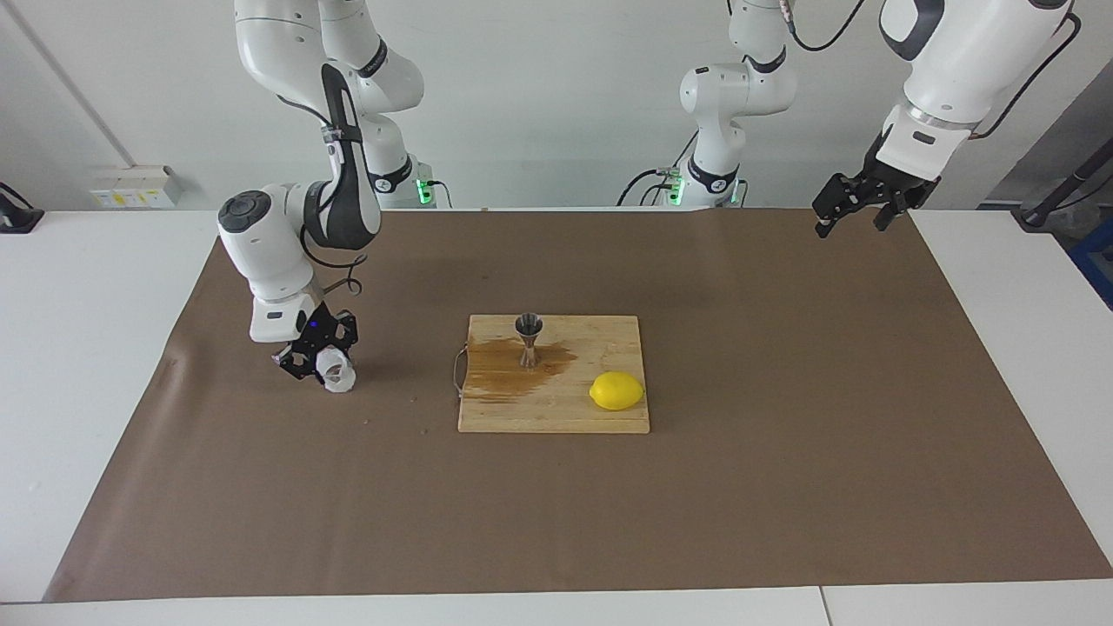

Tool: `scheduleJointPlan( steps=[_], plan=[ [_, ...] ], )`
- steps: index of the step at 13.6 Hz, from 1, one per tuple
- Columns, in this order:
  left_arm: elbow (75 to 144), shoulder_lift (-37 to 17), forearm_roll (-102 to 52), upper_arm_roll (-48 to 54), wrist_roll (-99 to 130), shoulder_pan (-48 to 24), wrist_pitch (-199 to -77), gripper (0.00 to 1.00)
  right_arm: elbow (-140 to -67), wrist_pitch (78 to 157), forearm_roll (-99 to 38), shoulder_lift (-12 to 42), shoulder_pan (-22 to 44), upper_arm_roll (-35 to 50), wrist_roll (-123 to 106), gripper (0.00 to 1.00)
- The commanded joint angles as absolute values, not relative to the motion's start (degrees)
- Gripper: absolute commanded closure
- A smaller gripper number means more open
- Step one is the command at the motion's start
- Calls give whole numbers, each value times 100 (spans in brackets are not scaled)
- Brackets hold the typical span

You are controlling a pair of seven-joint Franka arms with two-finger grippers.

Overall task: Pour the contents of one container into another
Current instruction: 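Lower the white cup onto the table beside the board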

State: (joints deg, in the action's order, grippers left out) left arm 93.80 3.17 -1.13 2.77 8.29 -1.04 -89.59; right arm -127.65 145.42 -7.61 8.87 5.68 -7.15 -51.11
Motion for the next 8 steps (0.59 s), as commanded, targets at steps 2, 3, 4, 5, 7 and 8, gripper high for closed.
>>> scheduleJointPlan(
  steps=[2,3,4,5,7,8],
  plan=[
    [9439,360,-167,308,835,-35,-8965,0,-12841,14783,-633,1011,554,-747,-4861,59],
    [9439,369,-167,308,835,-35,-8965,0,-12841,14775,-633,1011,554,-747,-4860,56],
    [9439,369,-167,308,835,-35,-8965,0,-12841,14774,-642,1011,554,-747,-4852,52],
    [9439,369,-167,308,835,-35,-8965,0,-12841,14766,-642,1011,545,-747,-4852,46],
    [9439,369,-167,308,835,-35,-8965,0,-12841,14766,-650,1011,545,-747,-4852,34],
    [9439,369,-167,308,835,-35,-8965,0,-12832,14766,-659,1011,545,-747,-4852,30]
  ],
)
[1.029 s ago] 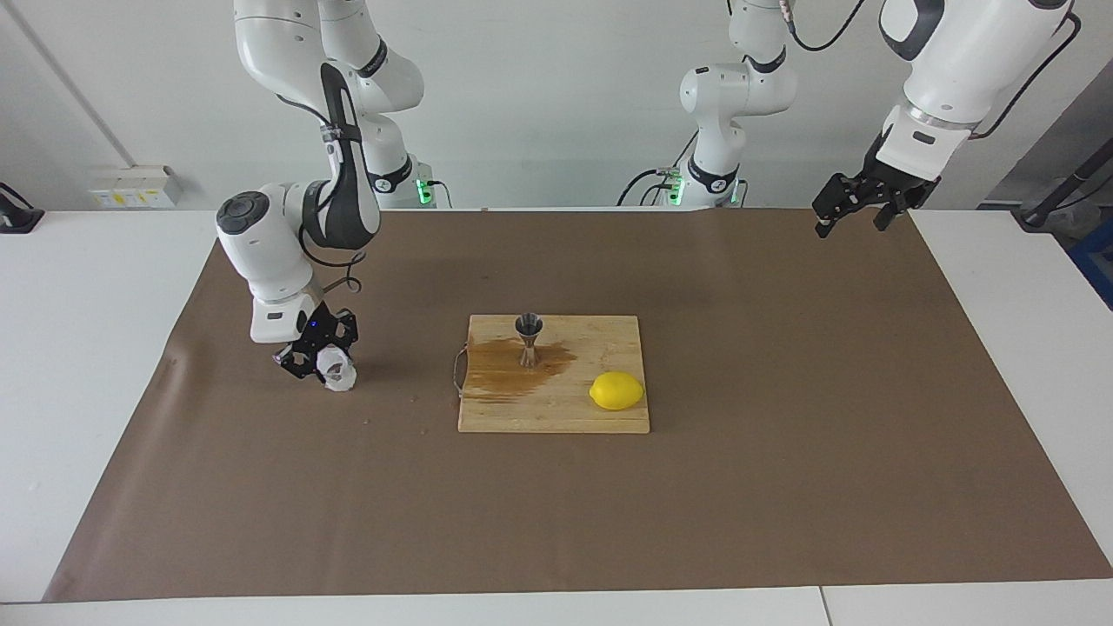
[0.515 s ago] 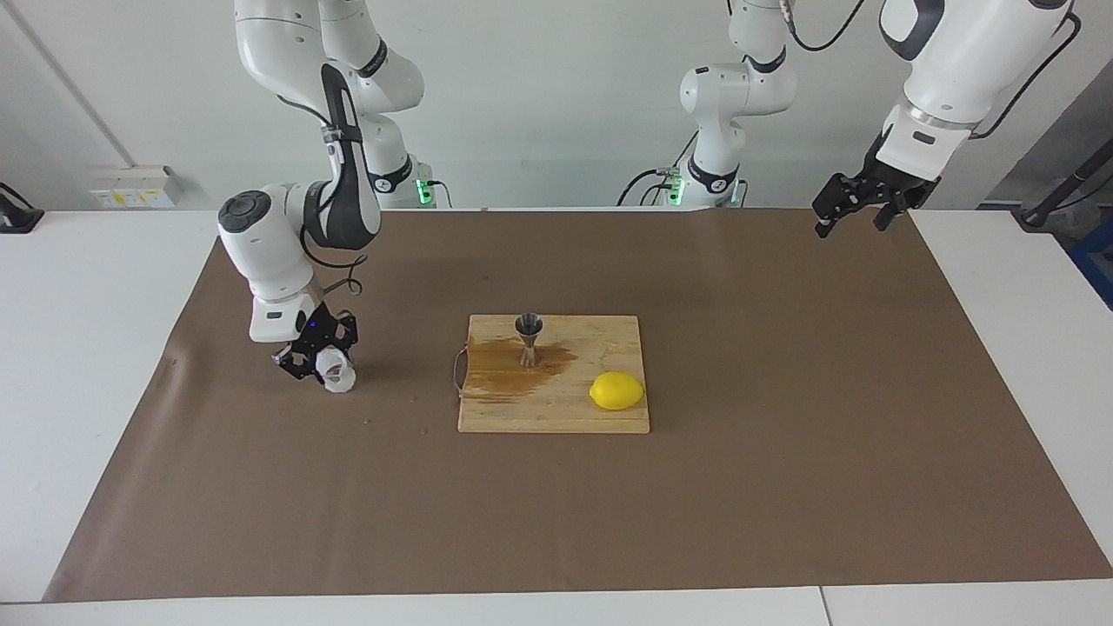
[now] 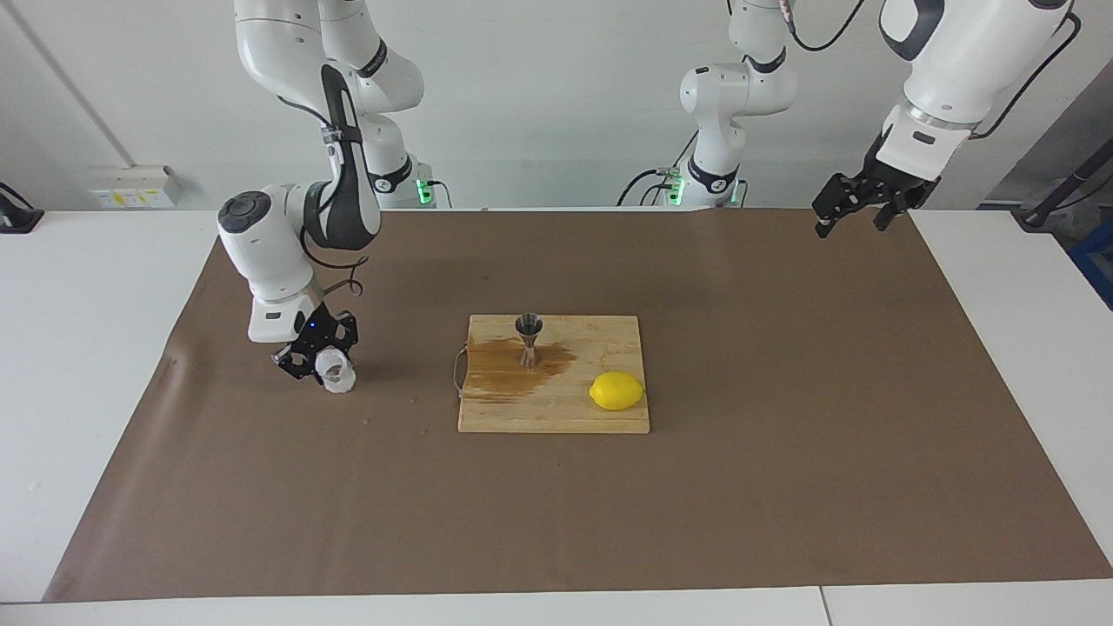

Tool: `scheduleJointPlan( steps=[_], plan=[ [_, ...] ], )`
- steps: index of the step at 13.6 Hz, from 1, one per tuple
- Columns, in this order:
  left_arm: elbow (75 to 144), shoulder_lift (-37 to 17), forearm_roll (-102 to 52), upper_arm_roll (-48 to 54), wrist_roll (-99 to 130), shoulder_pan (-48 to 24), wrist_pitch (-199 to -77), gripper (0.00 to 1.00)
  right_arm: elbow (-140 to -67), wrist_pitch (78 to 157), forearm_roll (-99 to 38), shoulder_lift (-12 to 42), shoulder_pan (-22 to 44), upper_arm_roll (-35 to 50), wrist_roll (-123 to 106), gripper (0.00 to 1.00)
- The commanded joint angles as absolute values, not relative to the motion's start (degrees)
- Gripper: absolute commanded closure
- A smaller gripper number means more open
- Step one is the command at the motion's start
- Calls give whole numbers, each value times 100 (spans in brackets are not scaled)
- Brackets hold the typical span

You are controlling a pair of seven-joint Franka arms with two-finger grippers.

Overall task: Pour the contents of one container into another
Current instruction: 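Lower the white cup onto the table beside the board, then open the right gripper and release the white cup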

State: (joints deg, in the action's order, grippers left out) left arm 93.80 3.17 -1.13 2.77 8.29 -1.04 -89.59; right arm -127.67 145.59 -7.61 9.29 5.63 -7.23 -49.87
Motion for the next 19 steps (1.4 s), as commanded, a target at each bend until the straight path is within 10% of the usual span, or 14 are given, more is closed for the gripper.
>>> scheduleJointPlan(
  steps=[1,7,19],
  plan=[
    [9439,369,-167,308,835,-35,-8965,0,-12823,14766,-659,1011,545,-747,-4852,23],
    [9439,369,-167,308,835,-35,-8965,0,-12543,14232,-738,993,545,-756,-4660,0],
    [9439,369,-167,308,835,-35,-8965,0,-10594,11605,-677,879,554,-958,-3860,0]
  ],
)
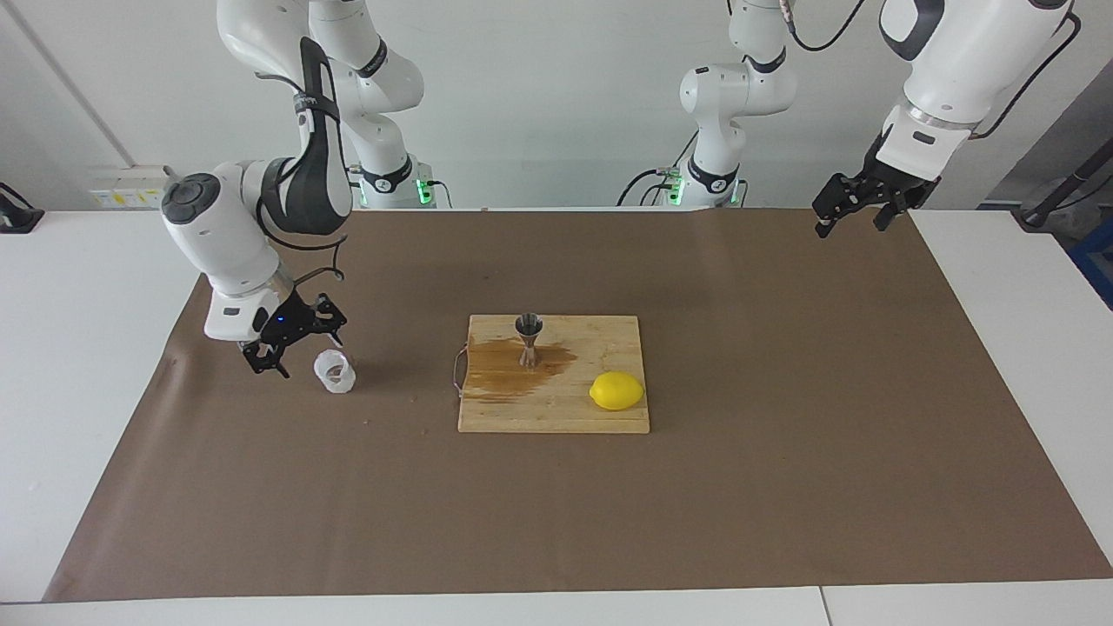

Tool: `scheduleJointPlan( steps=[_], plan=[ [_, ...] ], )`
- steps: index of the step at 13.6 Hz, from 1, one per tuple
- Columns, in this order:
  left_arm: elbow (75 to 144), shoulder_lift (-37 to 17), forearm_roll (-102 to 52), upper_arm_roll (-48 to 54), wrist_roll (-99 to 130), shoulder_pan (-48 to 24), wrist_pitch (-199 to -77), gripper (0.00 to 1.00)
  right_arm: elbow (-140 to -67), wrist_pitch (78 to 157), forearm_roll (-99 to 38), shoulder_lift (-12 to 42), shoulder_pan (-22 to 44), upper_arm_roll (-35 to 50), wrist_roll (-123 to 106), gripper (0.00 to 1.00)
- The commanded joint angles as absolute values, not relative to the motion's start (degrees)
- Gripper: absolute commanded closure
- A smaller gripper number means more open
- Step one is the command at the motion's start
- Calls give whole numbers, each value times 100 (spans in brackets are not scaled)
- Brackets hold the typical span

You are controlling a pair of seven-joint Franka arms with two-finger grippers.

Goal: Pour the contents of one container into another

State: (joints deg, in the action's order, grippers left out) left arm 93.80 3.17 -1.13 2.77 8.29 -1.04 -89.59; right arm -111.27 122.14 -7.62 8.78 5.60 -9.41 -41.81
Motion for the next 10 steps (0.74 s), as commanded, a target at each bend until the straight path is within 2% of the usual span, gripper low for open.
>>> scheduleJointPlan(
  steps=[1,7,10],
  plan=[
    [9439,369,-167,308,835,-35,-8965,0,-10295,11280,-651,879,554,-958,-3710,0],
    [9439,369,-167,308,835,-35,-8965,0,-9028,9530,-642,800,379,-844,-2576,0],
    [9439,360,-167,308,835,-35,-8965,0,-8886,9115,-615,660,79,-502,-1814,0]
  ],
)
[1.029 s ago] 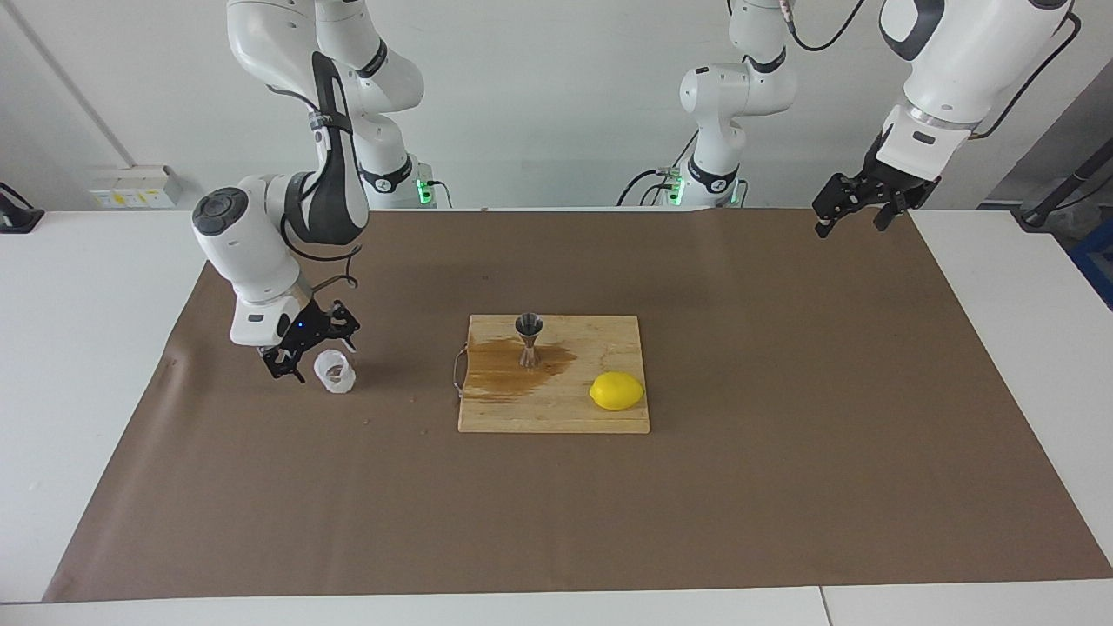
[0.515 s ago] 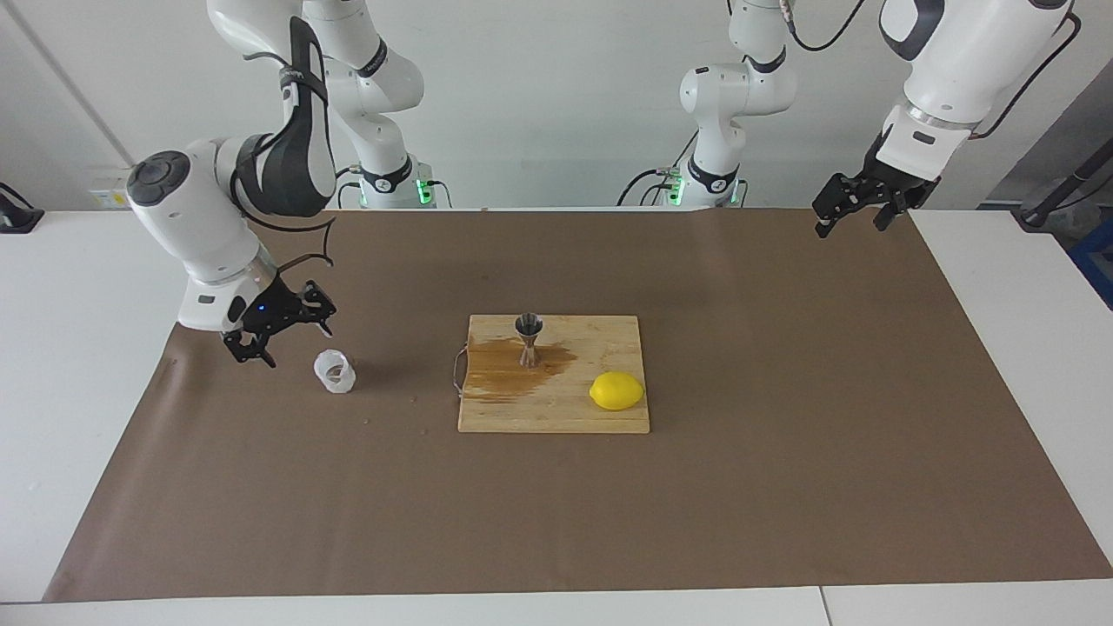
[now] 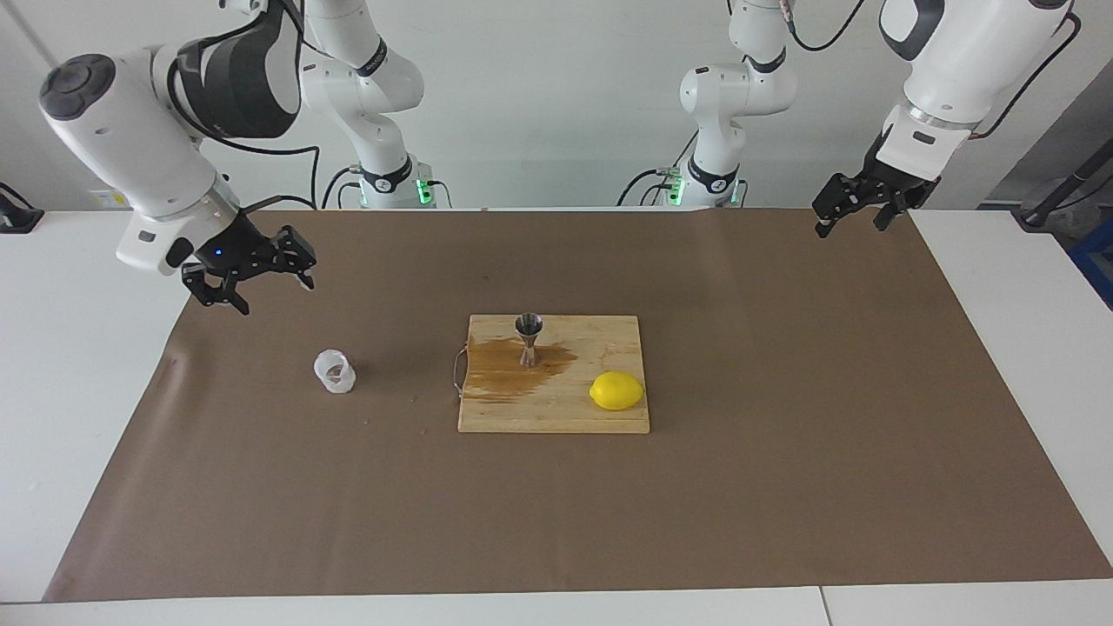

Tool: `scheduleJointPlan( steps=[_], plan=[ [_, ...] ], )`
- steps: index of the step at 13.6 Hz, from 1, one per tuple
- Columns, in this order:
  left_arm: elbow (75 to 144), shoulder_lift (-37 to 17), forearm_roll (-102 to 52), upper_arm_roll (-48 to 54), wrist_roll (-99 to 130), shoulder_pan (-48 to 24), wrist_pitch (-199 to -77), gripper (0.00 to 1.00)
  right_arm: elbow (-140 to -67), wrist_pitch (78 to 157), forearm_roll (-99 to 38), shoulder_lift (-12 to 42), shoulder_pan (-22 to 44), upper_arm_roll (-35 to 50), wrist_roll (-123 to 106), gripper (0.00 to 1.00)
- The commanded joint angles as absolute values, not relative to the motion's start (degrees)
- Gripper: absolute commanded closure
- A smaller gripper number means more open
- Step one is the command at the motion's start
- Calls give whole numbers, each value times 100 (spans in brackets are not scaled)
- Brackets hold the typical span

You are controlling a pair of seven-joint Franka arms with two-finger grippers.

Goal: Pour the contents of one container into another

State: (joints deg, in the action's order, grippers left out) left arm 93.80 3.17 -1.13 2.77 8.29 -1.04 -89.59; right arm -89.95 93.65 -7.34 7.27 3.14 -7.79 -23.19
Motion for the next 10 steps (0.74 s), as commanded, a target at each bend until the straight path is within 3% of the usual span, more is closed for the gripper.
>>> scheduleJointPlan(
  steps=[1,6,10],
  plan=[
    [9439,369,-167,308,835,-35,-8965,0,-8886,9010,-520,590,79,-475,-1463,0],
    [9439,369,-167,308,835,-35,-8965,0,-9034,8815,-440,54,-342,-88,-1029,0],
    [9439,369,-167,316,835,-35,-8965,0,-9429,9034,-300,-183,-317,-62,-871,0]
  ],
)
